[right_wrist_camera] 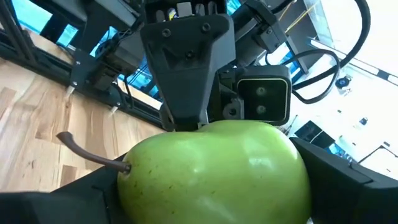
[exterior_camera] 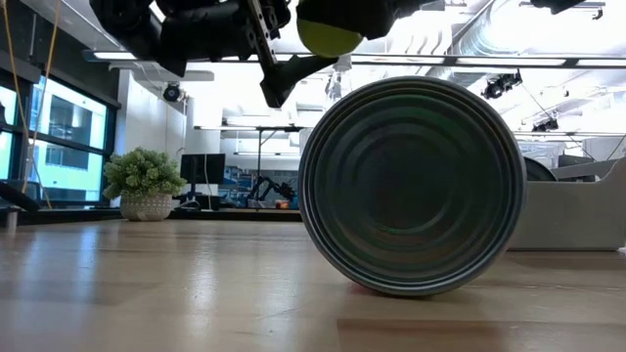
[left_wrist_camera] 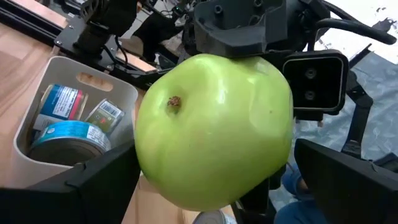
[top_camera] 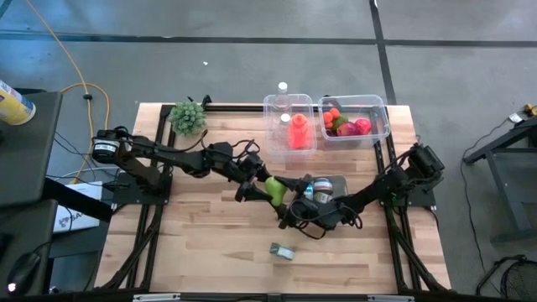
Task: Pick & Place Food Item
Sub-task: Put the pear into the right transparent bin
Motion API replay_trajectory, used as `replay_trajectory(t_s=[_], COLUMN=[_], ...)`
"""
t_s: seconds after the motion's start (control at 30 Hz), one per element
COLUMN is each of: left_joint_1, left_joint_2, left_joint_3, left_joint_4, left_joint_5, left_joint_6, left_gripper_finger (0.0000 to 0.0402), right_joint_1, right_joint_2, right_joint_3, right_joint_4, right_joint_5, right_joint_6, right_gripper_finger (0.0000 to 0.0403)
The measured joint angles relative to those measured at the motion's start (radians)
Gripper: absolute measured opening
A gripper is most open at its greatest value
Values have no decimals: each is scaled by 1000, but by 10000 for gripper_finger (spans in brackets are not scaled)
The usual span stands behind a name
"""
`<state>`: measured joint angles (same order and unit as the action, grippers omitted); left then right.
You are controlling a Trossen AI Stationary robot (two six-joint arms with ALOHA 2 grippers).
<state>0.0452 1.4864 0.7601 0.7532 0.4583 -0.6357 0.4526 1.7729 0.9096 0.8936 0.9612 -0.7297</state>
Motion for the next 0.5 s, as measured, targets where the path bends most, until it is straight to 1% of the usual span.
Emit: replay_trajectory(t_s=[0.17, 0.27, 0.37, 0.43, 0.5], left_joint_1=[9, 19, 20, 20, 20], left_joint_2=[0, -1, -15, -13, -10], left_joint_3=[0, 0, 7, 7, 2], left_joint_4=[-1, 1, 70, 103, 119], left_joint_5=[0, 3, -3, 5, 34], left_joint_6=[5, 76, 138, 161, 175], left_gripper_finger=[400, 400, 400, 400, 400], right_joint_1=[12, 32, 62, 79, 95], right_joint_2=[0, 0, 11, 9, 3], right_joint_3=[0, -3, -9, -9, -5], right_joint_4=[-12, -26, -69, -103, -147], right_joint_5=[41, 66, 90, 131, 187], right_joint_6=[79, 122, 151, 188, 233], right_gripper_finger=[312, 313, 320, 319, 313])
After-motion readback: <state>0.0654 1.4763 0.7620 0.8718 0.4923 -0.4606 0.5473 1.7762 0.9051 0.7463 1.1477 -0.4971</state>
